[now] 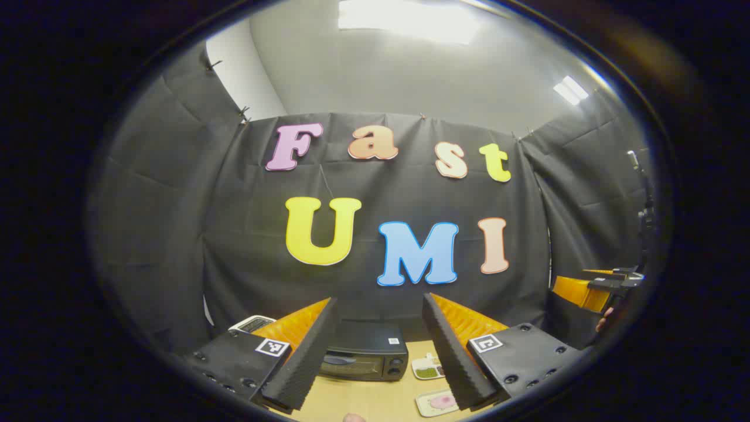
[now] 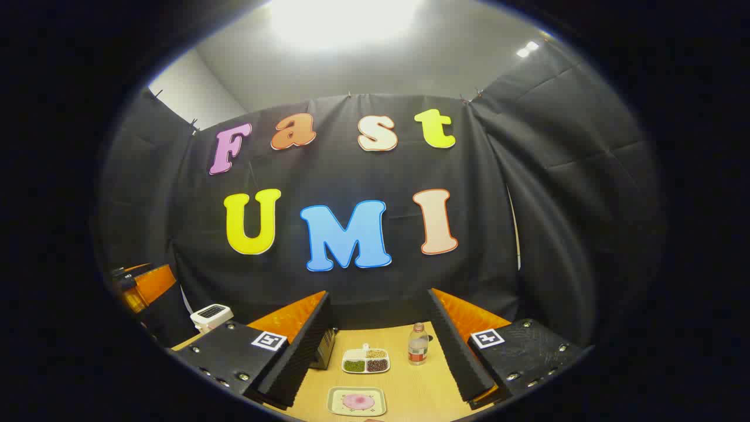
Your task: Open the electric oven with the left hand, put the food in, and close the electric oven.
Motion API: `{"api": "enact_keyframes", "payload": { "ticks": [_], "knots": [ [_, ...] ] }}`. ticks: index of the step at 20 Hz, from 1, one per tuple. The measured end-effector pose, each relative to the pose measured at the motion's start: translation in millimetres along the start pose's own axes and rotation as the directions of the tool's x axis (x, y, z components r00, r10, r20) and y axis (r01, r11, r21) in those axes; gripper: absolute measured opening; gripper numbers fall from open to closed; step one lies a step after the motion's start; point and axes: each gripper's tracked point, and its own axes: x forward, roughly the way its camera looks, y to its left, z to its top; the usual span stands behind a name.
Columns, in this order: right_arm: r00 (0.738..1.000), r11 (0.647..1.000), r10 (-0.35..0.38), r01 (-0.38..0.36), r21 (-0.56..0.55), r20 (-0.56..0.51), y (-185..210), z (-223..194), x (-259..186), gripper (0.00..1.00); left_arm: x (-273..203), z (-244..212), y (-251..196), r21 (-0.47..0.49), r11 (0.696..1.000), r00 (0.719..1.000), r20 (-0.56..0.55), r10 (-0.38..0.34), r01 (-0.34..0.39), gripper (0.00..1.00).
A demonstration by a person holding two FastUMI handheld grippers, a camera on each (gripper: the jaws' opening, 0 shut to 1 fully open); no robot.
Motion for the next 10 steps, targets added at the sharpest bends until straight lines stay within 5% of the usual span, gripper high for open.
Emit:
{"api": "enact_keyframes", "payload": {
  "ticks": [2,4,5,10],
  "knots": [
    [1.000,1.000,0.001,-0.001,-0.002,0.001,3.7,-0.2,1.7,0.98,0.2,0.8,2.8,0.000,1.000,1.000,-0.005,0.002,-0.002,0.91],
    [1.000,1.000,0.002,-0.002,0.003,-0.001,5.5,-1.6,1.1,0.98,0.2,3.5,7.9,0.000,1.000,1.000,0.003,0.009,-0.009,0.91],
    [1.000,1.000,0.006,-0.006,0.007,-0.003,7.3,-2.0,0.5,0.98,0.9,4.3,10.7,0.000,1.000,1.000,0.002,0.015,-0.015,1.00],
    [1.000,1.000,0.019,-0.019,0.004,-0.016,12.0,-5.9,1.1,0.98,4.0,0.1,18.1,-0.012,1.000,1.000,-0.012,0.022,-0.023,0.91]
  ]
}}
